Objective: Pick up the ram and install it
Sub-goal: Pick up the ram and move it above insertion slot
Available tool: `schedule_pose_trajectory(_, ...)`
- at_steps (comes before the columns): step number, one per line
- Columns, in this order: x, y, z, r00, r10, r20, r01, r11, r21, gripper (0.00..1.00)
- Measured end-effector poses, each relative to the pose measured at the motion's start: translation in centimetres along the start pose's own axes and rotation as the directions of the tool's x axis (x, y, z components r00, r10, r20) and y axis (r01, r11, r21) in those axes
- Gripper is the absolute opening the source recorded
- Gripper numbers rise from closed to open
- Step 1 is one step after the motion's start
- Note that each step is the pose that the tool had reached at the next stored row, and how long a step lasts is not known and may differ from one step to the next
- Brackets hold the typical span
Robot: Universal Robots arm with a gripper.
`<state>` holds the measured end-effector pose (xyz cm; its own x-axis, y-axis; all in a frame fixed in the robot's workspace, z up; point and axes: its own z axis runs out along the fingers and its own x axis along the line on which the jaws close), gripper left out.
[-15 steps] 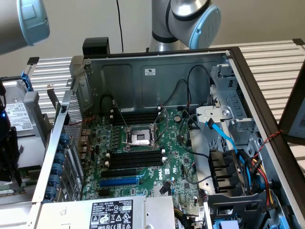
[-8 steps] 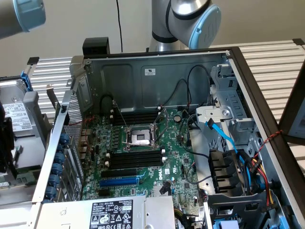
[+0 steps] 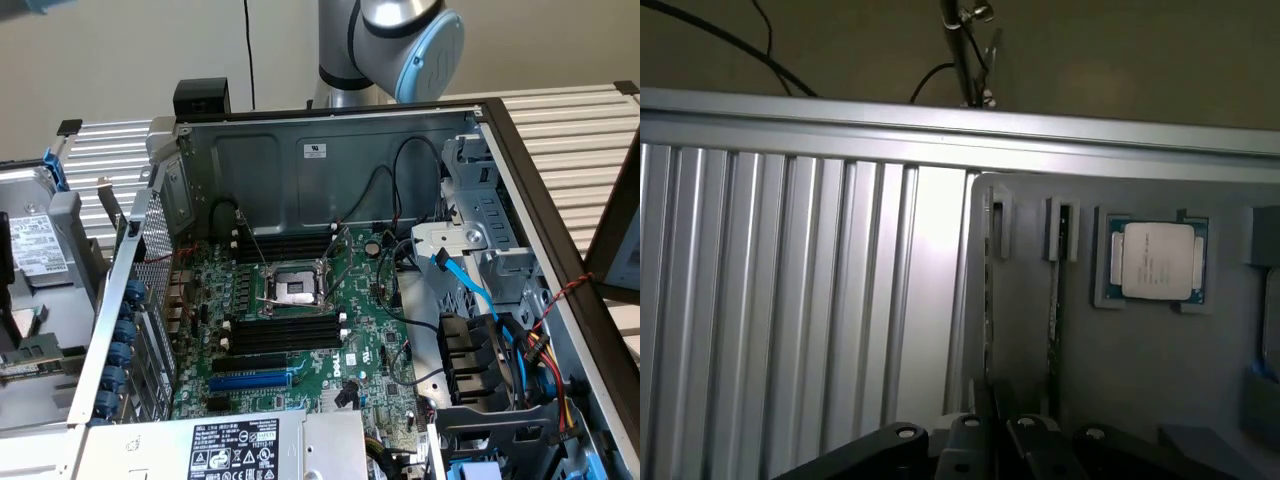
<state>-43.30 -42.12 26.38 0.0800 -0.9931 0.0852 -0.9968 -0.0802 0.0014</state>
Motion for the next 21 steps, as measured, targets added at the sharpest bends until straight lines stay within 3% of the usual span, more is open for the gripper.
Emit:
schedule_pose_trajectory(16, 0.6, 0.01, -7.24, 0.9999, 0.015, 0.0001, -0.015, 0.9999, -0.0012, 0.13)
schedule_pose_trajectory(21, 0.6, 0.0, -7.33, 0.9999, 0.015, 0.0001, -0.015, 0.9999, -0.001, 0.13)
